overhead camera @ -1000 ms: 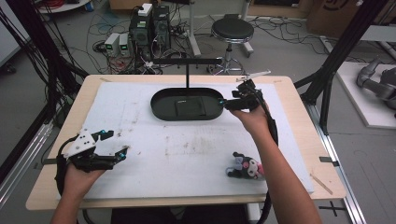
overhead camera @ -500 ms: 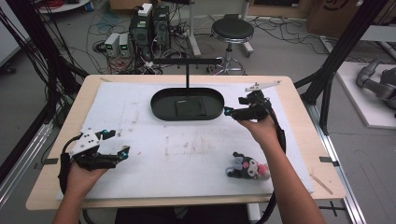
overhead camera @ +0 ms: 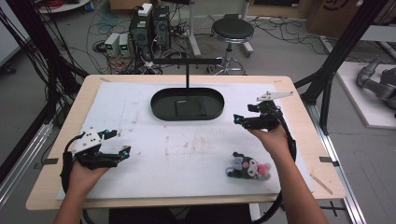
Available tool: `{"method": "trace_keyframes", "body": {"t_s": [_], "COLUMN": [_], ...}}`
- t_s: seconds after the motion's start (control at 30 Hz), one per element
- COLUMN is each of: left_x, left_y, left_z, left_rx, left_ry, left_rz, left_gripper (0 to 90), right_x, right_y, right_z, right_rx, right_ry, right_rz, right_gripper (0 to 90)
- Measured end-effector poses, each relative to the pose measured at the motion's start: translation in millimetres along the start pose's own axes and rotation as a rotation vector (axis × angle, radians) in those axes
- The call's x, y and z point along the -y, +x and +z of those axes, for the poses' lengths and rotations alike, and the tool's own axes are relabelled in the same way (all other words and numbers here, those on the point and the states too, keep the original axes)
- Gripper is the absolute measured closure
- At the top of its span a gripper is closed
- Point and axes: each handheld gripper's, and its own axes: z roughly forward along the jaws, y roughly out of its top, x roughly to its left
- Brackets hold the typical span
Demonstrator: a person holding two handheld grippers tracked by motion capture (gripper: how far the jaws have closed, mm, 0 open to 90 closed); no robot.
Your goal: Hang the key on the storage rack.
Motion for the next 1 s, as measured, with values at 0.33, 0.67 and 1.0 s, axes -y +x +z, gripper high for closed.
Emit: {"method": "trace_keyframes", "body": {"t_s": [0.33,0.67,1.0], "left_x": [0.6,0.6,0.3], "left_y": [-3.6,-3.0,-4.1], "left_z": [0.9,-0.7,0.3], "left_rx": [0.000,-0.003,-0.004], "left_ry": [0.004,0.002,0.006], "left_rz": [-0.001,-0.003,0.000], "left_gripper": [16.8,16.8,16.7], "right_x": [29.0,51.3,70.1], "right_y": [5.7,25.3,43.8], "right_z": [-14.2,-19.0,-6.8], "right_rx": [-0.040,-0.105,-0.162], "right_ry": [0.016,0.080,0.192], "right_rz": [-0.035,-0.121,-0.211], "right_gripper": [22.5,23.3,28.9]}}
